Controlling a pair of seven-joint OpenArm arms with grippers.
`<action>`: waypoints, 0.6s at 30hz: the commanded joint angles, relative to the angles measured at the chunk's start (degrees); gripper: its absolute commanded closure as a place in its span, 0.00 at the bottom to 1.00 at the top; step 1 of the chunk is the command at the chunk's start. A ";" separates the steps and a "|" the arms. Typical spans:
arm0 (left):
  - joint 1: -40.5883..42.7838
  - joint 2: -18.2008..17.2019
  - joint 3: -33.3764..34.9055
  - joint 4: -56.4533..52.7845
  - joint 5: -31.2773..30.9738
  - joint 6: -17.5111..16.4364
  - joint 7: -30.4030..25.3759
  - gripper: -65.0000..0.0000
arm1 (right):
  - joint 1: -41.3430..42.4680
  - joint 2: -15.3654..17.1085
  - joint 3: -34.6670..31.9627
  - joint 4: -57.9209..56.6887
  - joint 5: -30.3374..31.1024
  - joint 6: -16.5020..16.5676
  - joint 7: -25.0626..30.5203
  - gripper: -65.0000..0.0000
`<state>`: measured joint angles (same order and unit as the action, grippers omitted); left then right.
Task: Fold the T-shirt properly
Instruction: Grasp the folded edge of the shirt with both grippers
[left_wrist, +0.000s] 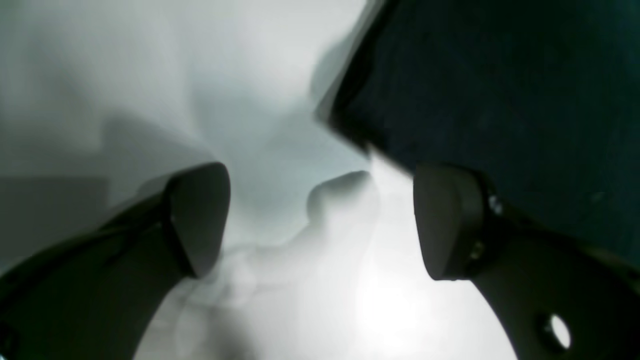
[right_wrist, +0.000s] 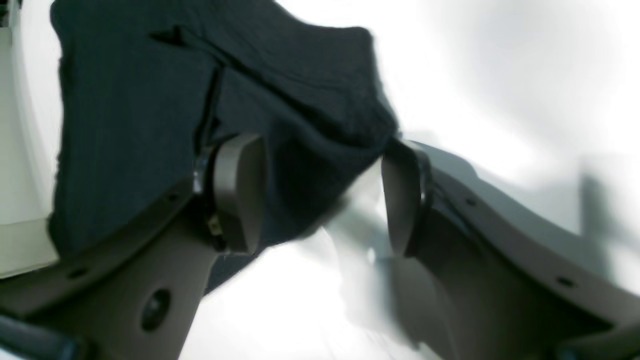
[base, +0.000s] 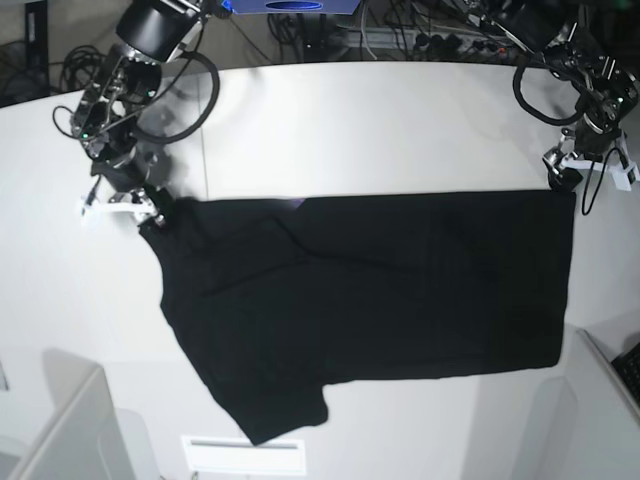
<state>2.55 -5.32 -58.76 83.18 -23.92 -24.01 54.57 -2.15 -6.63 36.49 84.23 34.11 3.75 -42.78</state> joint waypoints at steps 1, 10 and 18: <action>-0.92 -0.61 -0.01 -0.23 -0.03 -0.03 0.77 0.14 | 0.17 0.17 -0.14 -0.31 -1.01 -0.45 -1.39 0.46; -6.02 -1.23 0.08 -6.74 0.05 0.23 0.77 0.14 | -0.09 0.17 -0.23 -0.49 -1.27 -0.45 -1.48 0.46; -8.92 -1.49 0.08 -11.48 0.05 0.23 0.69 0.15 | 0.09 0.26 -0.23 -2.42 -1.36 -0.45 -1.39 0.46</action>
<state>-6.35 -6.92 -58.85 72.18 -25.65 -24.51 51.86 -1.74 -6.46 36.38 82.39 34.76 4.78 -41.78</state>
